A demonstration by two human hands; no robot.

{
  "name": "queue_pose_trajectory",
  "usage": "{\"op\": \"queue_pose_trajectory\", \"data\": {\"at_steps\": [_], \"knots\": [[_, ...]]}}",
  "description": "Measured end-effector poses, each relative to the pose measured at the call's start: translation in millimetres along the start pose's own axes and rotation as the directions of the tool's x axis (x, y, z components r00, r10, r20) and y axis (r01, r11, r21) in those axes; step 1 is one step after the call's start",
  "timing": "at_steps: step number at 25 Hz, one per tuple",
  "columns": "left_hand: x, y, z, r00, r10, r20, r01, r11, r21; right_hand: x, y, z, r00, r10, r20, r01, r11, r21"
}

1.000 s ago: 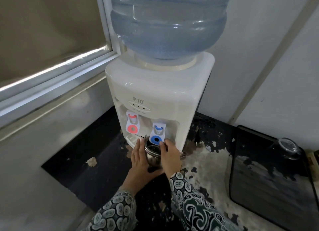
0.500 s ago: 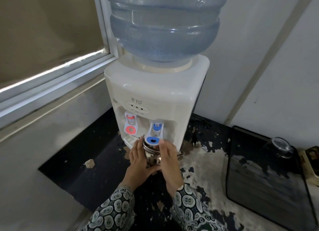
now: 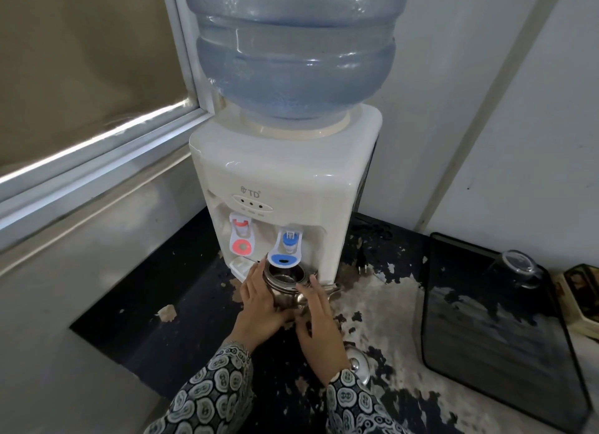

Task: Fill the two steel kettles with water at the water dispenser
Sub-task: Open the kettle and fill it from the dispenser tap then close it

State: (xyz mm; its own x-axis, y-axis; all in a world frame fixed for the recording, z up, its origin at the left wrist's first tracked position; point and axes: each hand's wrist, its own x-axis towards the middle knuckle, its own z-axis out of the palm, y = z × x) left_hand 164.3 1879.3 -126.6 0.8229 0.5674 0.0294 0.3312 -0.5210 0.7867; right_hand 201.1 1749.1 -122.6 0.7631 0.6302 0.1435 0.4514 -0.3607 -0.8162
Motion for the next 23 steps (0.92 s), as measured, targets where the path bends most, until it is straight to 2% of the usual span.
{"op": "queue_pose_trajectory", "data": {"at_steps": [6, 23], "knots": [[1.3, -1.4, -1.0, 0.998, -0.061, 0.029, 0.062, 0.998, -0.025, -4.0, 7.6, 1.0, 0.999, -0.009, 0.035, 0.009, 1.000, 0.005], [1.5, -2.7, -2.9, 0.997, -0.063, 0.054, 0.060, 0.997, 0.048, -8.3, 13.4, 0.9, 0.997, 0.008, 0.080, -0.005, 1.000, -0.028]]}}
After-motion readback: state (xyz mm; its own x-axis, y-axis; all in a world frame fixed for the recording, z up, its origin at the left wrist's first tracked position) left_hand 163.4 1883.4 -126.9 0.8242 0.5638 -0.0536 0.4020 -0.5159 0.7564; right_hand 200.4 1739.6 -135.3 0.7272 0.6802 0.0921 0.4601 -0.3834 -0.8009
